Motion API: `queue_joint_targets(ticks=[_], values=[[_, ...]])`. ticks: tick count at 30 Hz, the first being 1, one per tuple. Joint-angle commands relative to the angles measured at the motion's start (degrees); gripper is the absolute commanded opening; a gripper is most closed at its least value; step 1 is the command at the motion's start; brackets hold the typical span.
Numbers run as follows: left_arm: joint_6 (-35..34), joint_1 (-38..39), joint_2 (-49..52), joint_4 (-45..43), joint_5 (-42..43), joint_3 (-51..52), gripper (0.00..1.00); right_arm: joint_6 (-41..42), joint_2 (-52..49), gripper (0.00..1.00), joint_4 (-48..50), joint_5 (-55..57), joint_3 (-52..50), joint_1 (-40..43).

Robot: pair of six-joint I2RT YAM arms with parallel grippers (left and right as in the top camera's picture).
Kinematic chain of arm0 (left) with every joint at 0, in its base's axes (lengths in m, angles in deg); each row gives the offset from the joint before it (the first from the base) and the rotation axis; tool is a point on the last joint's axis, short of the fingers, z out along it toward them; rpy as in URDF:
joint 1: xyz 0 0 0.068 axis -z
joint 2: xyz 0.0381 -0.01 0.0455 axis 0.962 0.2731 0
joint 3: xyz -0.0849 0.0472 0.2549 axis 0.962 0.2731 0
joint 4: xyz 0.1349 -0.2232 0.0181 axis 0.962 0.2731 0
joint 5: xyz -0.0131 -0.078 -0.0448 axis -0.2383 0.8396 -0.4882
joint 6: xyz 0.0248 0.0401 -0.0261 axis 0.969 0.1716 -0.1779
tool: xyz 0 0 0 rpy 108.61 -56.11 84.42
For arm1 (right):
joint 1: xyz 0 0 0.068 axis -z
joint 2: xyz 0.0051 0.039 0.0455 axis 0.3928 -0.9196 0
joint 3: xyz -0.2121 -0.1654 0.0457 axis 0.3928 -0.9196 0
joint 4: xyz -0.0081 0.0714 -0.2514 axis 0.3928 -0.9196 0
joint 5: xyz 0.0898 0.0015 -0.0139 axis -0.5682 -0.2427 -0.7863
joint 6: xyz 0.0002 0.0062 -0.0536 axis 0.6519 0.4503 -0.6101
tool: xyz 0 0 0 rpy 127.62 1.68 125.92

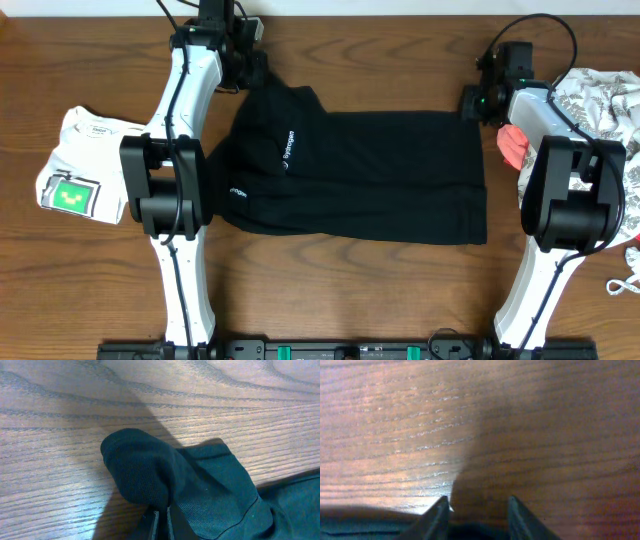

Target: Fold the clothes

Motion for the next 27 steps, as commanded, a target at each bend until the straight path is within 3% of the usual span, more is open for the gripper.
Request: queue_joint_targets(ticks=[1, 4, 18, 27], values=[[-0.31, -0.37, -0.46, 0.15, 0.33, -0.52, 0.07, -0.04, -2.67, 0.25, -1.09, -0.76, 0.31, 0.35], [-0.31, -0.37, -0.46, 0.35, 0.33, -0.52, 0.07, -0.04, -2.67, 0.01, -1.31, -0.76, 0.31, 0.35], [-0.31, -0.37, -0.68, 1.90, 0.35, -0.52, 0.06, 1.05, 2.73, 0.01, -2.08, 0.74, 0.33, 0.35], [-0.24, -0.35, -6.78, 6.01, 1.07, -0.52, 0.06, 2.05, 11.41, 0.01, -11.08, 1.81, 0.33, 0.35]])
